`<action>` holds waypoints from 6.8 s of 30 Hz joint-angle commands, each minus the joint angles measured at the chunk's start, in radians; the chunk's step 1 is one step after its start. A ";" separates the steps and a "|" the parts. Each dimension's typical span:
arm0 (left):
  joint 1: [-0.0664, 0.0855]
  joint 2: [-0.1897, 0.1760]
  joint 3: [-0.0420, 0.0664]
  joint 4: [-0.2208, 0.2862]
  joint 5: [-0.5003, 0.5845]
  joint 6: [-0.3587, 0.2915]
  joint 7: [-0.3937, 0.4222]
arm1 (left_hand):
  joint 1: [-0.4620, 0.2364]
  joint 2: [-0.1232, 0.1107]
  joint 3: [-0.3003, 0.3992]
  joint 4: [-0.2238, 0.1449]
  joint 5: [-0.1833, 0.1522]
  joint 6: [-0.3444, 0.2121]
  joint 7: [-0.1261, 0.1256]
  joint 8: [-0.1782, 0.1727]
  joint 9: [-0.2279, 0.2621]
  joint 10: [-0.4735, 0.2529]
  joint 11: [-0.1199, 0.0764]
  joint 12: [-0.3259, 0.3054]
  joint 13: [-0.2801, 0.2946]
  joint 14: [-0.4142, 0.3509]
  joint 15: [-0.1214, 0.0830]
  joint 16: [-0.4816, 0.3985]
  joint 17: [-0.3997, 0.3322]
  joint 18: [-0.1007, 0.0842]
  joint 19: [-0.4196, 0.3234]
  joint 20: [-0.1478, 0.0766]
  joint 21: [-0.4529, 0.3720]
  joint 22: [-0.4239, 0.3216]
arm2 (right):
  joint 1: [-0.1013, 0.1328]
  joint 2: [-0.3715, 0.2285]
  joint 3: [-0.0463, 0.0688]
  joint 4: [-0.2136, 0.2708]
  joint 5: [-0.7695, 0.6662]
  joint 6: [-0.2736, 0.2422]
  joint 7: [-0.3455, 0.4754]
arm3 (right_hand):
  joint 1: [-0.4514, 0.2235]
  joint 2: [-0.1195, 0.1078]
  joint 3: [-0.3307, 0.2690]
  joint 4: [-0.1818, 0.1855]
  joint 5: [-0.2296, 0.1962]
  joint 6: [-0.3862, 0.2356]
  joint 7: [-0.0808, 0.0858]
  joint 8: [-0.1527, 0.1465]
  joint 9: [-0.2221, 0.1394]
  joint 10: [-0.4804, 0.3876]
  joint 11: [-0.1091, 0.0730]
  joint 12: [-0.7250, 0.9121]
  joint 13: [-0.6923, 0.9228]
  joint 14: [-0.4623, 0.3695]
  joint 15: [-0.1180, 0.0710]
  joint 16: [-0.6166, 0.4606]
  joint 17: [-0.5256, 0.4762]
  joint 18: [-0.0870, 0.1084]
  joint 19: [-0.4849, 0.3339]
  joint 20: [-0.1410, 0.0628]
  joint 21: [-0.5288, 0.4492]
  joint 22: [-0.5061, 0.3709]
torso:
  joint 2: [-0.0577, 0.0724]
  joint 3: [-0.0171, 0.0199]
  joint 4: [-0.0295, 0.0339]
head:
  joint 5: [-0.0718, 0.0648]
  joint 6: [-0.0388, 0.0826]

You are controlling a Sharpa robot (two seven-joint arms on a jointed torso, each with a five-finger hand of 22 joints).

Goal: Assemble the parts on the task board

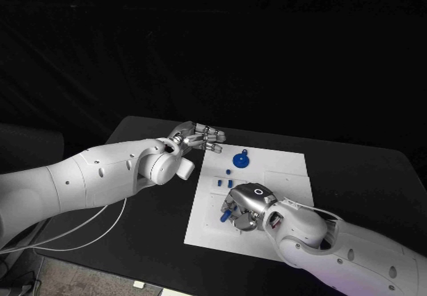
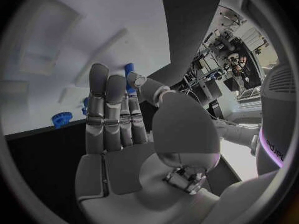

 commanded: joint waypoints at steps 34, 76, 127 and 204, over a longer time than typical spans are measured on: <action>0.000 0.008 0.001 -0.004 -0.004 0.017 0.002 | -0.008 0.003 -0.004 0.025 -0.004 -0.010 -0.002 0.000 0.000 -0.006 0.003 -0.002 -0.001 -0.004 0.005 0.003 0.002 -0.013 0.003 0.004 -0.013 -0.011 | 0.000 0.027 -0.020 -0.010 0.039 0.017 0.024 | -0.008 -0.011 -0.112 0.013 0.077 -0.062 0.019 0.006 -0.003 -0.090 0.028 0.002 -0.001 -0.011 0.017 0.000 -0.006 0.016 0.021 0.012 -0.035 0.006 | 0.000 0.0004 0.0001 | 0.001 -0.018; 0.000 0.003 0.001 -0.005 -0.004 0.027 -0.005 | 0.002 -0.001 -0.008 0.035 -0.004 -0.013 -0.001 -0.001 0.000 -0.007 0.003 -0.002 -0.001 -0.005 0.006 0.004 0.002 -0.014 0.010 0.004 -0.020 -0.025 | -0.001 -0.012 -0.021 0.024 0.133 -0.091 0.047 | 0.078 -0.038 -0.457 0.134 -0.021 -0.168 0.026 0.005 -0.004 -0.279 0.071 0.008 -0.001 -0.005 0.043 0.014 -0.019 0.041 0.039 0.040 -0.038 -0.070 | 0.000 0.0012 -0.0003 | -0.001 -0.016; -0.038 -0.070 -0.002 0.017 0.005 0.068 0.128 | -0.038 -0.002 -0.023 0.050 -0.060 -0.023 -0.004 -0.003 0.000 0.078 -0.019 -0.001 0.000 -0.001 0.001 0.006 0.005 -0.023 0.017 0.002 -0.027 -0.047 | 0.021 -0.382 0.163 -0.026 0.776 0.341 -0.271 | -0.098 0.161 -0.846 0.253 0.222 -0.171 -0.001 0.007 0.147 -0.027 -0.039 1.046 1.195 0.008 -0.020 0.247 0.509 -0.007 0.039 -0.024 0.171 0.114 | -0.062 -0.0069 -0.0426 | -0.176 -0.035; -0.060 -0.072 -0.011 0.008 0.015 0.083 0.079 | -0.065 -0.015 -0.101 0.090 -0.084 -0.041 0.001 0.012 0.000 0.050 -0.009 0.003 0.001 -0.001 0.006 0.008 0.007 -0.023 0.052 0.006 -0.046 -0.138 | -0.003 -0.193 0.044 -0.088 0.663 0.243 -0.403 | -0.168 0.064 -0.311 0.127 0.205 -0.139 -0.004 0.006 0.047 -0.027 -0.046 1.036 1.218 0.012 -0.024 0.241 0.533 -0.013 0.041 -0.027 0.186 0.175 | -0.078 -0.0204 -0.0361 | -0.147 -0.065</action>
